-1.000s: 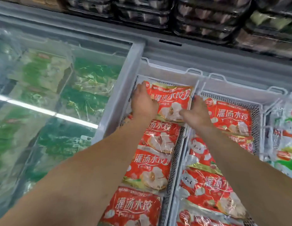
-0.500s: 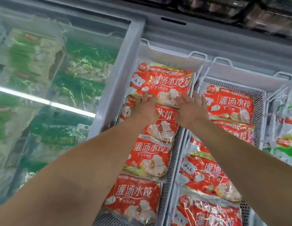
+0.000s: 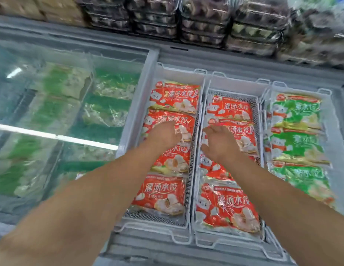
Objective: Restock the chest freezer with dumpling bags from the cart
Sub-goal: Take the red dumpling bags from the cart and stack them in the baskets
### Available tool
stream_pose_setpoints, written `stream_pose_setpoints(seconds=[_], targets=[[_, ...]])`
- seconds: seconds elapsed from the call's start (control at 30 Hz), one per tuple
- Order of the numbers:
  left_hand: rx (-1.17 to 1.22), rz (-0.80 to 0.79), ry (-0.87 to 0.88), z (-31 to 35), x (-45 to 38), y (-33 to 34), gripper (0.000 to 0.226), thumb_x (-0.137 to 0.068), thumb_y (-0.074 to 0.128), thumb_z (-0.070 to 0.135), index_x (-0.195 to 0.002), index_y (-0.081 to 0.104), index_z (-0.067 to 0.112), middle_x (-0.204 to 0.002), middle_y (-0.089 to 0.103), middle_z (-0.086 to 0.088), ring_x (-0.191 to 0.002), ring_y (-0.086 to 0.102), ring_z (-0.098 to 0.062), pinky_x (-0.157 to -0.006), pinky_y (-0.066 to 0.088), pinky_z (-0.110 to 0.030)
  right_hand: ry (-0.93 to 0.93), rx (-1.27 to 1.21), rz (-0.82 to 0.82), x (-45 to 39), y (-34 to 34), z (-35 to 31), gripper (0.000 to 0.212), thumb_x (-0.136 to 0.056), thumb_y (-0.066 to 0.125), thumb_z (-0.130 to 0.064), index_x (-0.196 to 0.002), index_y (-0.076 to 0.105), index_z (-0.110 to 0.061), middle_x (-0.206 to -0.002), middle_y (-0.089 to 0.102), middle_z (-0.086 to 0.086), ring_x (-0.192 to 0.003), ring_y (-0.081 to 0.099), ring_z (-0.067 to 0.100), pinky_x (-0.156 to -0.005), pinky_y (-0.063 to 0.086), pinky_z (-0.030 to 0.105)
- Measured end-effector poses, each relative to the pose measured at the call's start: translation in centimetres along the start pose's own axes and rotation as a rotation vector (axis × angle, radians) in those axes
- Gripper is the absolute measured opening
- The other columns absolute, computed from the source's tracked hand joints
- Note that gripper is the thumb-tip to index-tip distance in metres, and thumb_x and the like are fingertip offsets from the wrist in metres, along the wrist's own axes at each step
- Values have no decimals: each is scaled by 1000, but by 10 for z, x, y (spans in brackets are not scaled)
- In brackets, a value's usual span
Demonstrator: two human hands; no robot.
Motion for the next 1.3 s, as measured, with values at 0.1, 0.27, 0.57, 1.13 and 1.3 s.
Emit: stream_pose_setpoints(seconds=[0.1,0.27,0.57,1.13,1.3], targets=[[1,23,-2,7,45,7,61,-98,51,39,-152,36,14,-149,47,-14,-135,46,-33,-105,40,-38,-14,18,16,48,-1,-4,59,-94,55,-37,-144,43,-9,-148,45,14,-138,37,33,-116,29,39],[47,128,-3,15,132,22,63,-96,55,43,-149,41,12,-146,51,-17,-133,48,-34,-108,41,-41,-80,18,69,133,6,-11,60,-96,53,-40,-146,40,-11,-151,41,13,-138,35,33,-114,33,43],[109,294,-44,18,294,53,54,-93,59,37,-141,52,13,-131,63,-15,-118,59,-34,-94,48,-37,-207,-72,128,262,33,-38,60,-94,56,-36,-146,42,-10,-150,41,14,-137,35,34,-112,35,39],[256,433,-373,-171,540,91,56,-96,56,40,-146,45,15,-143,54,-11,-124,55,-29,-101,46,-37,-514,30,43,384,119,-260,58,-94,55,-38,-144,42,-12,-143,45,10,-132,39,32,-105,42,41],[249,487,-434,-285,633,106,60,-95,57,39,-149,43,15,-147,51,-9,-129,52,-27,-103,42,-33,-576,31,2,433,174,-376,55,-93,55,-36,-141,46,-9,-141,47,12,-130,42,35,-103,44,42]])
Point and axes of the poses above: each hand's wrist, its own x-axis away from the middle knuckle, its own y-axis out of the palm, z = x × y, the point moved 6 cm from there along -x, towards the middle knuckle
